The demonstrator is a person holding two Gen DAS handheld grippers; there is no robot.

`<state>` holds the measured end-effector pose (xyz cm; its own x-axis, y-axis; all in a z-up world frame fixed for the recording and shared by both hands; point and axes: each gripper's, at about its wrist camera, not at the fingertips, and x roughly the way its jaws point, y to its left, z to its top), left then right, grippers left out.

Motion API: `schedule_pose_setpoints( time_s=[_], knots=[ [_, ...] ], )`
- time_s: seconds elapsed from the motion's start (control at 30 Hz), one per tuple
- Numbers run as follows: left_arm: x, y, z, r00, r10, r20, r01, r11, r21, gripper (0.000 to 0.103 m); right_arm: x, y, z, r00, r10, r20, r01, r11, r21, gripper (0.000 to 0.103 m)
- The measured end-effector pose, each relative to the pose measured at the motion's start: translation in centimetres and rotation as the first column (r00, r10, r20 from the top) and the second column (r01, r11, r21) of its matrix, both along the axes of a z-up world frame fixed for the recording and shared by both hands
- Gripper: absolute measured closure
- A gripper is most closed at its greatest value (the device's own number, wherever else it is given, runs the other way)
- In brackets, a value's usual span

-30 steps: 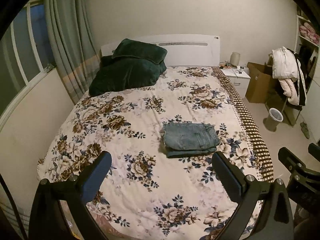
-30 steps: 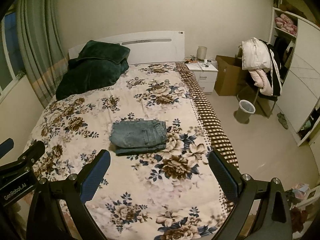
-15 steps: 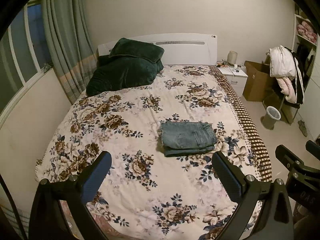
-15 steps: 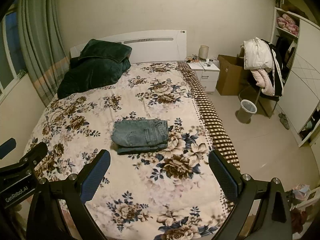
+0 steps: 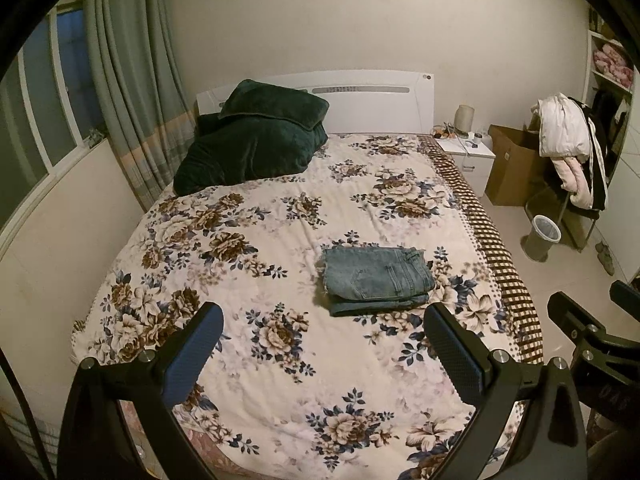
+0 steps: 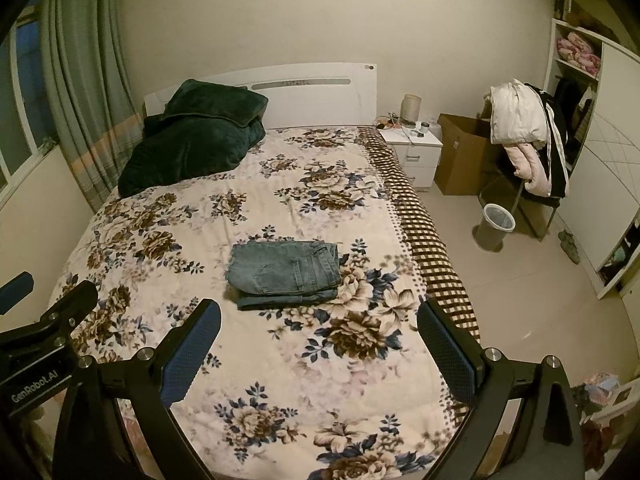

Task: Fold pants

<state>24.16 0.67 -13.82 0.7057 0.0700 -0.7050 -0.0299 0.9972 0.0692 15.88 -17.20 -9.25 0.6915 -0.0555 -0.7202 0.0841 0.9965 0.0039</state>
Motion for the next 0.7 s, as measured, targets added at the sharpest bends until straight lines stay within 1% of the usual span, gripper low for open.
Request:
schedule_pose_setpoints(
  time_s=[0.33, 0.6, 0.7],
  knots=[
    [0.2, 0.5, 0.6, 1.000, -0.001, 0.005, 0.001, 1.000, -0.002, 0.000, -0.1, 0.3, 0.6, 1.000, 0.010, 0.005, -0.010, 1.000, 0.003, 0.003],
    [0.3, 0.8, 0.8, 1.000, -0.002, -0.012, 0.001, 1.000, -0.011, 0.000, 0.3, 0.1, 0.7, 1.000, 0.018, -0.023, -0.017, 1.000, 0.006, 0.003],
    [0.2, 1.1, 1.0, 1.000, 0.003, -0.014, -0.003, 1.000, -0.017, 0.000, 0.4, 0.0, 0.7, 1.000, 0.020, -0.021, -0.020, 1.000, -0.003, 0.003]
  ],
)
